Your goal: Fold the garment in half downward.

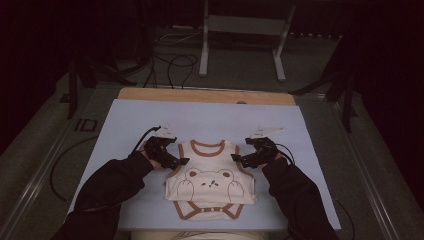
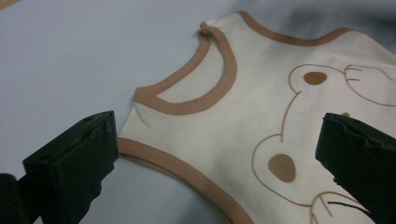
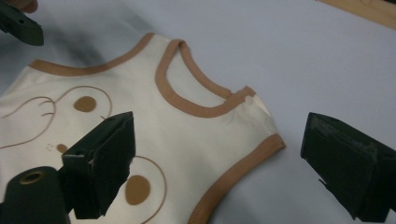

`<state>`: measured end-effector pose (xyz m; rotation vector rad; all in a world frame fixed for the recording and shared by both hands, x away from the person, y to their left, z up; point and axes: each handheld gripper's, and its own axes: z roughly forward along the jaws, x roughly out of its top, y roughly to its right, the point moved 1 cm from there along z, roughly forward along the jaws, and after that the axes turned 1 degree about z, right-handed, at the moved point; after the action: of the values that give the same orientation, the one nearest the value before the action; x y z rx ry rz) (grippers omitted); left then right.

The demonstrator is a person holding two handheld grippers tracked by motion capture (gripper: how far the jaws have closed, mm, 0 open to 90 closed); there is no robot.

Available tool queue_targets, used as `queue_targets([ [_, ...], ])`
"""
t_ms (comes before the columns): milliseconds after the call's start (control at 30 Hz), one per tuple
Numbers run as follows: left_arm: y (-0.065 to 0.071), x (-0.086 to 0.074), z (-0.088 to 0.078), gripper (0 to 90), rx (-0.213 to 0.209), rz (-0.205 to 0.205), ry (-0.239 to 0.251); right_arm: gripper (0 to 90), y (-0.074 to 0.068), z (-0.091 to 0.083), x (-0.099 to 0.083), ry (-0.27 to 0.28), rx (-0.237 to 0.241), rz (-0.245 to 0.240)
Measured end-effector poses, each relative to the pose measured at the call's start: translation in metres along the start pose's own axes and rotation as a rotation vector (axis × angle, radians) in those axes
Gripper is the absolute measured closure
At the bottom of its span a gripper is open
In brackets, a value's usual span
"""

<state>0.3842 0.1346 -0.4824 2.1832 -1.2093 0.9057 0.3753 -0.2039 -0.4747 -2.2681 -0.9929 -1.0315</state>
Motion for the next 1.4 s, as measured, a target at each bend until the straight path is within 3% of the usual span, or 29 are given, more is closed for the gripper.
queue_targets([
  [100,-0.005,-0.003,0.006,0.2,-0.013,-0.016,0.005,10.3,0.004,0.005,-0.001,-0.009,0.003,0.007],
  [233,-0.011,-0.005,0.011,0.2,0.016,-0.002,0.003,10.3,0.009,0.01,-0.001,-0.026,-0.01,-0.004],
  [433,-0.022,-0.006,0.015,0.2,0.005,-0.042,0.01,10.2,0.017,0.018,-0.005,-0.054,-0.002,0.02],
  [633,-0.028,-0.007,0.024,0.2,-0.013,-0.071,-0.044,10.2,0.022,0.027,-0.007,-0.086,-0.007,0.023],
  [800,-0.029,-0.007,0.033,0.3,-0.013,-0.065,-0.087,10.2,0.024,0.033,-0.008,-0.092,-0.004,0.038],
  [1033,-0.037,-0.008,0.037,12.5,0.031,-0.07,-0.077,13.9,0.031,0.044,-0.009,-0.115,-0.015,0.057],
  [1233,-0.041,-0.01,0.039,16.9,0.035,-0.062,-0.08,20.2,0.037,0.054,-0.013,-0.14,-0.033,0.07],
  [1400,-0.042,-0.012,0.042,30.4,0.03,-0.052,-0.082,26.1,0.042,0.06,-0.012,-0.155,-0.04,0.065],
])
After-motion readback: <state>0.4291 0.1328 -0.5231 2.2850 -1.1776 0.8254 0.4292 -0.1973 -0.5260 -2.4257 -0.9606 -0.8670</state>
